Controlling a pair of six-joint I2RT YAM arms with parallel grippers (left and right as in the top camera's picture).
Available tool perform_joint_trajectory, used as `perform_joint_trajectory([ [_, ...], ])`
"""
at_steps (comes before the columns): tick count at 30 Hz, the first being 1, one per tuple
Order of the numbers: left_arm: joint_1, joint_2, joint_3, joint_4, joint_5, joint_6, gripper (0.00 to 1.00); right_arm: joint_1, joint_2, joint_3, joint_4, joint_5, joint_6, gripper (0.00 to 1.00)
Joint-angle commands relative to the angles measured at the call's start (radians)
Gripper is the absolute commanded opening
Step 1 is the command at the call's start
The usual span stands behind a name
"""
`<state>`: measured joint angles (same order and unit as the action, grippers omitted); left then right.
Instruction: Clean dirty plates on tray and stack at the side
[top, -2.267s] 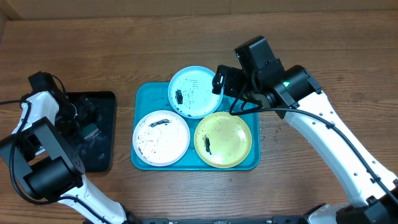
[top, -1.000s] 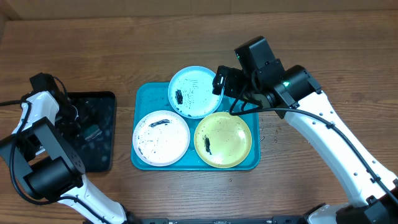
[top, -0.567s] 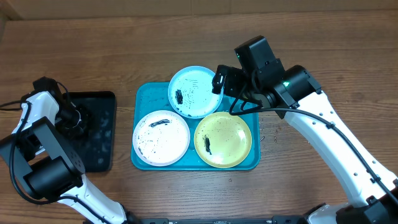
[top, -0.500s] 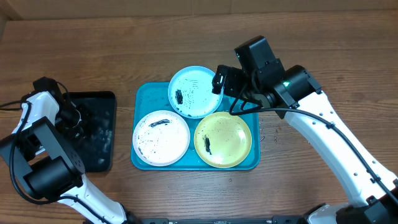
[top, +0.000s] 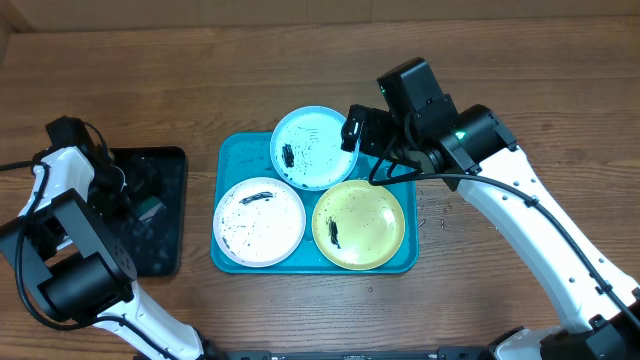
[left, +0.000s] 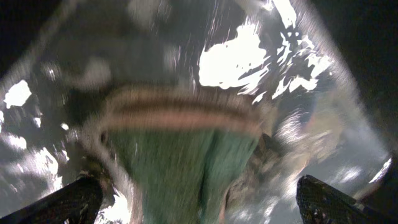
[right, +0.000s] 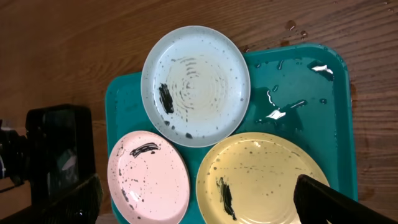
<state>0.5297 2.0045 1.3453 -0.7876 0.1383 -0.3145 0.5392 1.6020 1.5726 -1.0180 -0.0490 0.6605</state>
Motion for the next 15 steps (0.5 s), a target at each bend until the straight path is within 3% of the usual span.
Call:
perform_joint_trajectory([
  [1,0.0,0.019,-0.011,0.068,0.008,0.005,1.0,0.004,-0.006,0.018,-0.005,-0.005,-0.006,1.0],
  [4,0.0,0.019,-0.011,0.105,0.008,0.005,1.0,0.004,-0.006,0.018,-0.009,-0.005,-0.006,1.0],
  [7,0.0,0.019,-0.011,0.112,0.008,0.005,0.81,0.004,-0.006,0.018,-0.012,-0.005,-0.006,1.0],
  [11,-0.001,0.019,-0.011,0.105,0.008,0.005,0.04,0.004,-0.006,0.018,-0.012,-0.005,-0.006,1.0],
  [15,0.0,0.019,-0.011,0.104,0.009,0.005,0.04,0.004,-0.006,0.018,-0.013,-0.005,-0.006,1.0],
])
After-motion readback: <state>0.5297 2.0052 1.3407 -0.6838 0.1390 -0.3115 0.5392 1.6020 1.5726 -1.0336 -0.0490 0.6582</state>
